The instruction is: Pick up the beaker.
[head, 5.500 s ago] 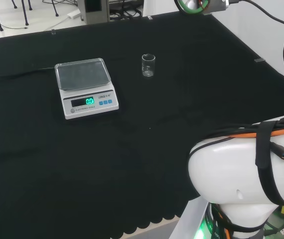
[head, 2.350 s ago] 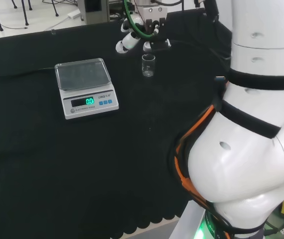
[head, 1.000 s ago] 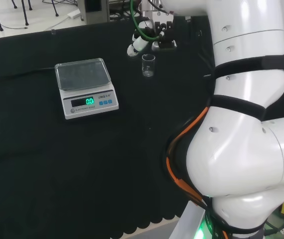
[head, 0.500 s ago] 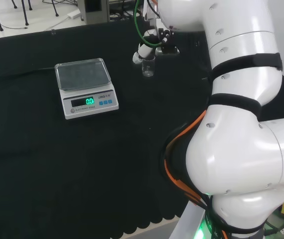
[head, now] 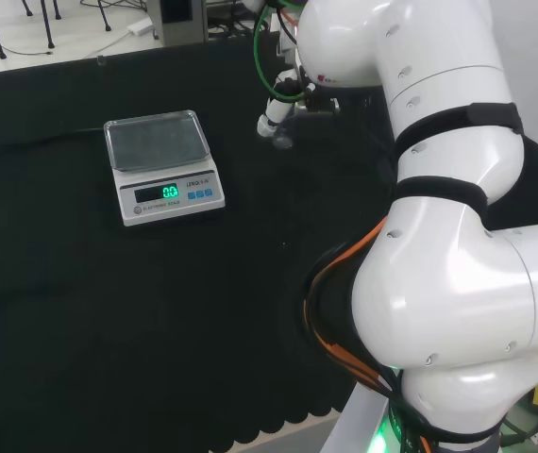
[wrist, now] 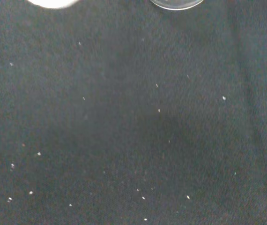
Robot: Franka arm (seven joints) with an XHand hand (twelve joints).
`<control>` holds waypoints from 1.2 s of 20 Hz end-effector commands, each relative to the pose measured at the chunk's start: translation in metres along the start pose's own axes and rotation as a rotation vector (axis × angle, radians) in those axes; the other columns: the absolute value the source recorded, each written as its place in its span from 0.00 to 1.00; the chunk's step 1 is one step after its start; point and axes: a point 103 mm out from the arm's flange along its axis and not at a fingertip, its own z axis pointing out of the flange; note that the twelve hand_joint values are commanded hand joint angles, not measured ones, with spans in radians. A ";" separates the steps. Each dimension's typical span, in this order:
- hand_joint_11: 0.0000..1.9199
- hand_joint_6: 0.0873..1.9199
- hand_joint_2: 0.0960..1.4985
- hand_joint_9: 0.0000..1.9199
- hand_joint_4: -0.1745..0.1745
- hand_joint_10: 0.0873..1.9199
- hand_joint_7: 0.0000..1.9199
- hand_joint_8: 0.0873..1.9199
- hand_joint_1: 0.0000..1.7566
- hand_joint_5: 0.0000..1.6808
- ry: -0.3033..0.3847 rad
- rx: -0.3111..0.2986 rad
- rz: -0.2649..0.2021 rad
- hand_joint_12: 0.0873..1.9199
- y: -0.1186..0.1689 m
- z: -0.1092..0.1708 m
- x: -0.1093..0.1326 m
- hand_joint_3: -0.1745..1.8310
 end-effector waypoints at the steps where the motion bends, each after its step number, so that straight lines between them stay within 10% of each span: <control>1: 0.23 0.29 0.45 0.19 0.24 0.43 0.09 0.38 0.56 0.34 -0.039 -0.040 0.004 0.68 -0.002 0.002 0.001 0.40; 4: 0.38 0.37 0.47 0.30 0.04 0.40 0.12 0.41 0.65 0.39 -0.054 -0.085 -0.003 0.58 -0.005 -0.001 0.003 0.45; 11: 0.42 0.47 0.51 0.39 0.00 0.40 0.19 0.44 0.76 0.41 -0.092 -0.129 -0.037 0.50 -0.022 -0.026 0.010 0.51; 15: 0.42 0.70 0.76 0.40 0.00 0.45 0.22 0.49 0.63 0.42 -0.125 -0.137 -0.062 0.51 -0.039 -0.047 0.017 0.19; 24: 0.44 0.71 0.80 0.42 0.00 0.48 0.27 0.53 0.62 0.43 -0.256 -0.205 -0.115 0.51 -0.103 -0.106 0.052 0.13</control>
